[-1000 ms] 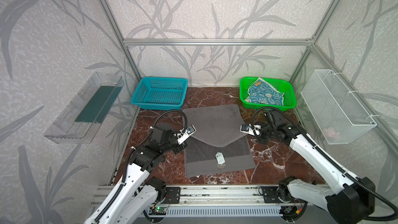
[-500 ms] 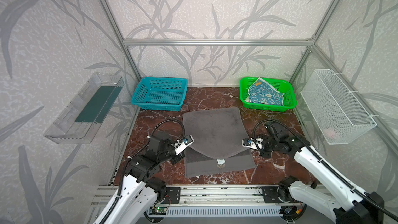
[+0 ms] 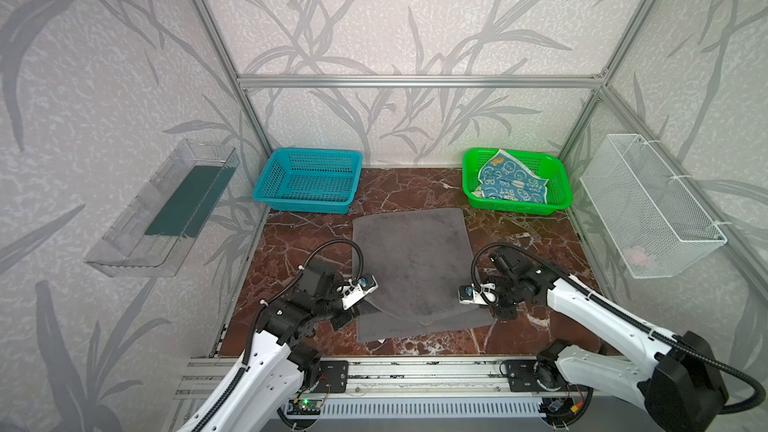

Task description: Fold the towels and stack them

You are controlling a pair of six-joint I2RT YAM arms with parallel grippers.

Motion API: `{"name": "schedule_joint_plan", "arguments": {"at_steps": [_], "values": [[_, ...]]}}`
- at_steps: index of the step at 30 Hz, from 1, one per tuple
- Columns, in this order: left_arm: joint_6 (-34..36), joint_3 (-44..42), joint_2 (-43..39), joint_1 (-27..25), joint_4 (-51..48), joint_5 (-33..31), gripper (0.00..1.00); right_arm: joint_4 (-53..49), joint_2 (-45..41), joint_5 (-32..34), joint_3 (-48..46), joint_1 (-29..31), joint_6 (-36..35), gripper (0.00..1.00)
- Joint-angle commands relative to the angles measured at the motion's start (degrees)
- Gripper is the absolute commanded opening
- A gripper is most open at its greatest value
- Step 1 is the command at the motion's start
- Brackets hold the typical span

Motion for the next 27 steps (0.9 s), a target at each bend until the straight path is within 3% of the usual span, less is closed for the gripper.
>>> {"name": "schedule_joint_plan", "arguments": {"at_steps": [1,6,11,17,23,27], "values": [[2.33,-0.86,0.66,-0.53,-2.07,3.13,0.0,-2.74,1.32,1.06,-0.84,1.12,-0.19,0.02],[4.96,-0.88,2.4,-0.64,-3.49,2.18,0.0,-4.6,4.3,2.26,-0.95,2.67,-0.98,0.06],[7.6,-0.96,4.58,-0.86,-3.79,2.01,0.01,-6.1,6.09,2.95,-1.06,4.66,-2.14,0.27],[10.66,-0.63,5.33,-0.87,-5.39,-1.59,0.43,-8.62,6.66,6.59,-0.26,6.75,-1.87,0.37],[11.89,1.29,4.26,-0.74,-6.3,-9.06,0.47,-3.35,-1.48,8.48,-0.02,5.59,-0.44,0.4],[0.96,3.57,3.67,-0.62,2.39,-11.87,0.51,6.93,-5.88,8.0,0.62,4.35,9.77,0.5]]}}
